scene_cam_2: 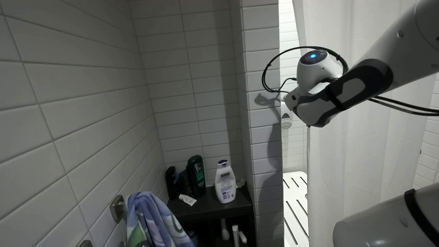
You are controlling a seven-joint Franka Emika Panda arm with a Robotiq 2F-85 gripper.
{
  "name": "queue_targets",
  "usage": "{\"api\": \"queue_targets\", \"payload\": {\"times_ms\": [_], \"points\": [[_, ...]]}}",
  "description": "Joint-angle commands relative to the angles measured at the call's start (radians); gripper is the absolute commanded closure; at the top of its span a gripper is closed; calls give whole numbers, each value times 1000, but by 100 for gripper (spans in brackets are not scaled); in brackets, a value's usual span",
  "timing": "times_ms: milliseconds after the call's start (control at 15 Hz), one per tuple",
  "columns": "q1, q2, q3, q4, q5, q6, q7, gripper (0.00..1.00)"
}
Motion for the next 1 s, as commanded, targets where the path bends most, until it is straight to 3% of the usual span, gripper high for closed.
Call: {"api": "queue_targets", "payload": {"times_ms": [0, 933], "points": [[-21, 20, -20, 35, 26, -29, -11, 100], [-69, 55, -60, 80, 25, -83, -6, 100]]}}
